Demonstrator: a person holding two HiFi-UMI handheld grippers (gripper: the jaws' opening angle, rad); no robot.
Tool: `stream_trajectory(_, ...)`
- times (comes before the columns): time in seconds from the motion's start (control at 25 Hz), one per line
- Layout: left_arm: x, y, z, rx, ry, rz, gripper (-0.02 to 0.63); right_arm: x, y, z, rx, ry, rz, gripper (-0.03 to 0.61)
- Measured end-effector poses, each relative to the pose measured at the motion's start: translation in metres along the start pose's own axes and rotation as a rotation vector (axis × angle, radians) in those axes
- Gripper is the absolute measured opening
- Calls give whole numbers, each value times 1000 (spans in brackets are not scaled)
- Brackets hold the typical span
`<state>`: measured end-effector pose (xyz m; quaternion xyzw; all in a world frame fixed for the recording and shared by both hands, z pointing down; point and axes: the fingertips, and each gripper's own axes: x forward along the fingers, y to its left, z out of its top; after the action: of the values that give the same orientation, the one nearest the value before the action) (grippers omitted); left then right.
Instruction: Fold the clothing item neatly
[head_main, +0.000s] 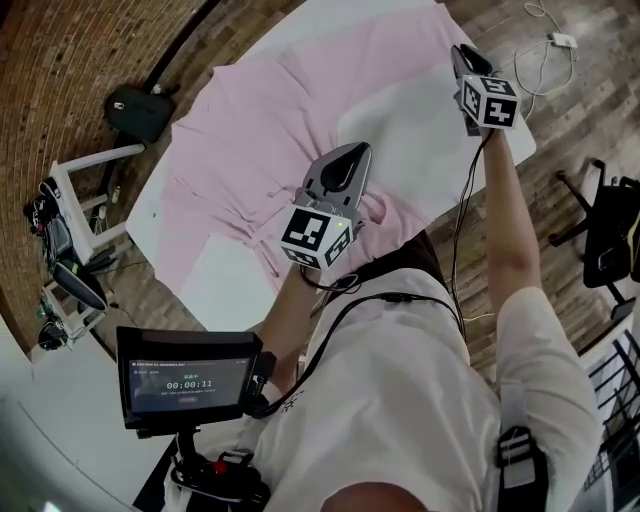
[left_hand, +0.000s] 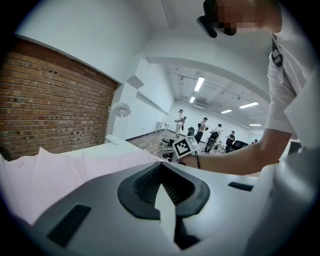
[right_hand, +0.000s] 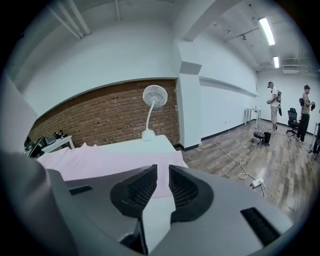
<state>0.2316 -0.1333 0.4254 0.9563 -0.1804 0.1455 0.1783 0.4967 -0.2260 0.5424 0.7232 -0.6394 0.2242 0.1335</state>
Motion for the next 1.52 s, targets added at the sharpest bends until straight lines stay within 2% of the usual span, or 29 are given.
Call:
stream_trajectory(0.16,4,3,5,-3,-9,15,3,12,-11,-12,7,47,-8,109)
stream_trajectory(0.32,8,4,11,-4,-15,29,3,24,-18,-22,6,94,-15,138)
stream_trajectory(0.96,1,18,15,-10,-24,90,3,42,-38,-42,11,254,-93,135)
stream_trajectory(1.08,-2,19,15,-11,-26,95,3,42,-36,-44,16,279,-94,82)
stream_trajectory(1.16,-6,20,16,-12,-29,98,3,42,-31,-43,8,282,-92,54)
stream_trajectory(1.52,-29,24,21,-17,-61,128,3,24,-10,-4,-49,160,-64,52)
